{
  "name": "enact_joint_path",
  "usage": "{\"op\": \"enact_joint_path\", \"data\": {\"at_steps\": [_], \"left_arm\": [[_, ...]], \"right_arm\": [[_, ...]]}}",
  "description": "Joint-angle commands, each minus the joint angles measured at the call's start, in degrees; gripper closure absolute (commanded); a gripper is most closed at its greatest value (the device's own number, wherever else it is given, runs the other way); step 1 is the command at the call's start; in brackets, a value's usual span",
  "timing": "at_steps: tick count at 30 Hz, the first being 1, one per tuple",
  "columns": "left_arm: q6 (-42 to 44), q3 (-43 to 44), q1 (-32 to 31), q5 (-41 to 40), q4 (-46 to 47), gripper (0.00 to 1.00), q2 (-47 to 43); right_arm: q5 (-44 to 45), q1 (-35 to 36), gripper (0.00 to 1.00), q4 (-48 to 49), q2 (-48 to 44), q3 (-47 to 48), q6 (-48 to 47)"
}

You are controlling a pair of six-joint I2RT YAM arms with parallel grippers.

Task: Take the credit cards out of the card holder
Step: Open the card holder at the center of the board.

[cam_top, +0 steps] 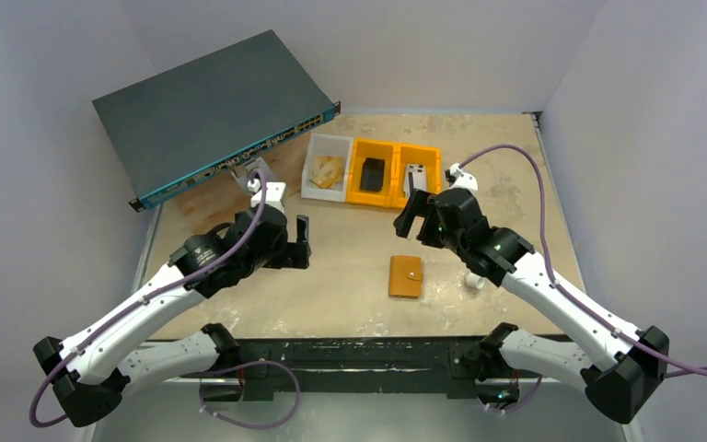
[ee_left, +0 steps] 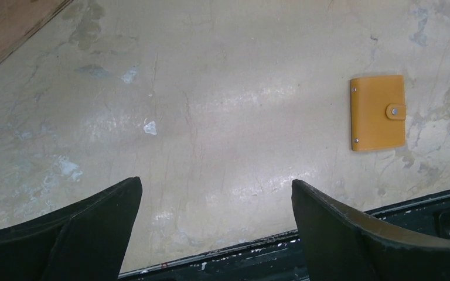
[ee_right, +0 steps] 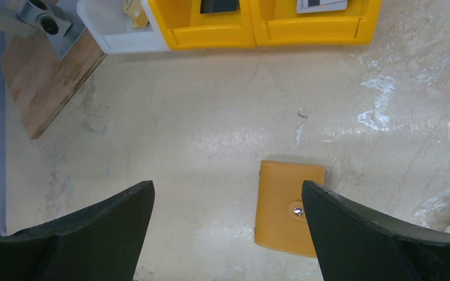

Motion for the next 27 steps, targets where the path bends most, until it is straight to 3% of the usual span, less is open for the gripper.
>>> {"op": "enact_joint_path", "data": {"at_steps": [1, 10, 27], "left_arm": [[1.1, 2.2, 0.5, -2.2, 3.3, 0.0, -2.5], [-1.0, 1.8, 0.5, -0.3, 6.0, 0.0, -0.7], [-3.2, -1.0, 0.5, -0.1, 6.1, 0.0, -0.5]], "right_arm": [[0.0, 0.2, 0.01, 0.0, -1.0, -0.7, -1.6], [0.5, 0.3, 0.01, 2.7, 1.8, -2.7, -2.7], [4.2, 7.3, 0.16, 1.5, 6.6, -7.2, 2.4]]}}
